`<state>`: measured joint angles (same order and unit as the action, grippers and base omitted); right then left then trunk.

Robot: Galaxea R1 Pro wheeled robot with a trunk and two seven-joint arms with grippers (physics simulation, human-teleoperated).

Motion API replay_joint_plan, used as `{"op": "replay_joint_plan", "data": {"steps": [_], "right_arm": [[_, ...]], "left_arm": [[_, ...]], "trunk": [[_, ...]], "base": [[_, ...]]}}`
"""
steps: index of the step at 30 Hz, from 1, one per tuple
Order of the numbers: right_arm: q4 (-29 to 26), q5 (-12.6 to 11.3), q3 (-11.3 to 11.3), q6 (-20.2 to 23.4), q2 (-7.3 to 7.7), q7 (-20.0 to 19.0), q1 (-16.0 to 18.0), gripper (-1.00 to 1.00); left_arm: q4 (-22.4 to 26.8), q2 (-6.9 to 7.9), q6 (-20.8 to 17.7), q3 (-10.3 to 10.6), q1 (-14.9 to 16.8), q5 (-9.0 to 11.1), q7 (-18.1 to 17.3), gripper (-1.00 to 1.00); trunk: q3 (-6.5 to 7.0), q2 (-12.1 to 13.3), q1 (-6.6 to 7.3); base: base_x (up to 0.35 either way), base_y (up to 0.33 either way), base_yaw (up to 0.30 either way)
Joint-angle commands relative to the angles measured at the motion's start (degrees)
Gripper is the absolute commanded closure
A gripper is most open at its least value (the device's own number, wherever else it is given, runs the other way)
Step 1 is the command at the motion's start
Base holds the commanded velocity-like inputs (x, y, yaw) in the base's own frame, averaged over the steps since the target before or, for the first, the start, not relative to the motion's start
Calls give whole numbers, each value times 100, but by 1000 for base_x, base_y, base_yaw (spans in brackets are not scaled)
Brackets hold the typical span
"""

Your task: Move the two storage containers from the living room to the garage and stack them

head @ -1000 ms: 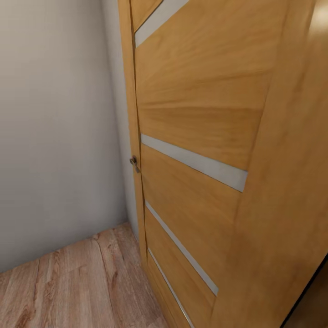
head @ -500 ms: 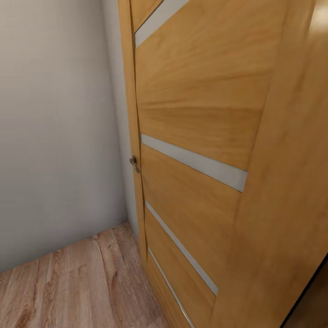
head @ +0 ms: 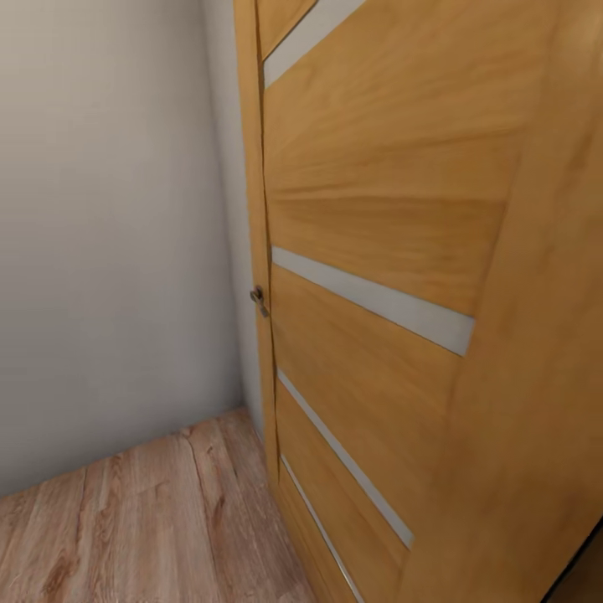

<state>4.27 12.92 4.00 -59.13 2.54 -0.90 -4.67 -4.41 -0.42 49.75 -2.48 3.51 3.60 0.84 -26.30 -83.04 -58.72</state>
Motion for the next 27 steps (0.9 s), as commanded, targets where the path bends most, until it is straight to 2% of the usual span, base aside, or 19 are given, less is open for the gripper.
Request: {"op": "replay_joint_plan", "data": {"steps": [1, 7, 18, 27], "right_arm": [[4, -35, 39, -20, 0, -9, 2, -100], [3, -35, 39, -13, 0, -7, 2, -100], [3, -35, 39, -11, 0, -7, 2, -100], [5, -35, 39, -11, 0, -7, 2, -100]], "left_arm": [[-21, -12, -30, -23, 10, -3, 3, -100], [-17, -61, -254, -14, 9, 3, 17, -100], [87, -64, -292, 26, 9, -11, 41, -100], [201, -63, -286, 13, 9, 16, 36, -100]], "trunk": [[-4, -3, 0], [-4, -3, 0], [-4, -3, 0], [-4, -3, 0]], "base": [[0, 0, 235], [0, 0, 246], [0, 0, 95], [0, 0, 254]]}}
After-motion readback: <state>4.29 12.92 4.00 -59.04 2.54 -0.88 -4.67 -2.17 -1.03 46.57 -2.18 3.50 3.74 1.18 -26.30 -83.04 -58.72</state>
